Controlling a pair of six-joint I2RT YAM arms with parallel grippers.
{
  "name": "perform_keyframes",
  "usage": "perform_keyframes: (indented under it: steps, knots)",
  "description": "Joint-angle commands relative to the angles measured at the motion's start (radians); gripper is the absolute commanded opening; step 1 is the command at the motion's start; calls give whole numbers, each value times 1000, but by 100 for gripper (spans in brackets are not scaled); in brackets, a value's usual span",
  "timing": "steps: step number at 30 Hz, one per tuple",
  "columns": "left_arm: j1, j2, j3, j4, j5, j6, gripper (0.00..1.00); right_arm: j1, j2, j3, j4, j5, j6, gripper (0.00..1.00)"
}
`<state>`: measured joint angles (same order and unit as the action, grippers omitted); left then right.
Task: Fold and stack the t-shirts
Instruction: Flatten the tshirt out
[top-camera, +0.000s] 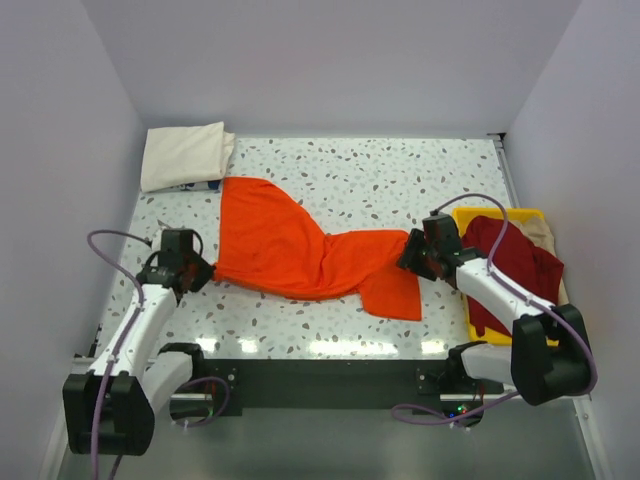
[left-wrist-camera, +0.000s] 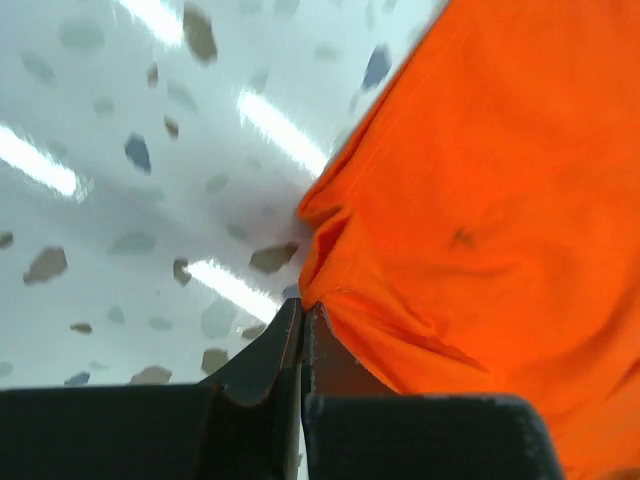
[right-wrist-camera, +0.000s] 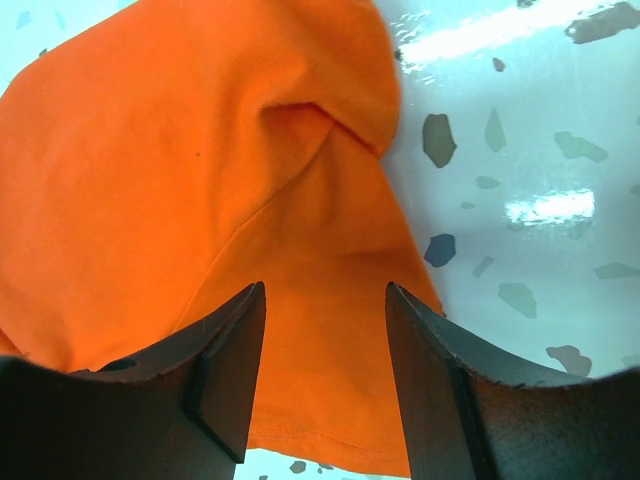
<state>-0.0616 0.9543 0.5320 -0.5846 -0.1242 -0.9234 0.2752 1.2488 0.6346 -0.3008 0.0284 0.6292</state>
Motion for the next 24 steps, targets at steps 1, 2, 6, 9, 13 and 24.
perform_keyframes:
  steps: [1,2,6,9,13,24]
  knots:
    - [117,4,126,89,31,182,0,-17,-37,11,-26,56,1,55]
    - [126,8,138,98,34,198,0,-22,-40,11,-29,61,1,55]
    - [163,32,152,143,76,230,0,-33,-45,7,-43,73,4,55]
    - [186,61,132,190,120,236,0,-34,-35,-9,-28,59,13,55]
    - [189,87,123,232,175,239,0,-34,-19,-59,31,4,29,54]
    - [190,84,112,272,216,245,0,-34,40,-144,178,-76,89,26]
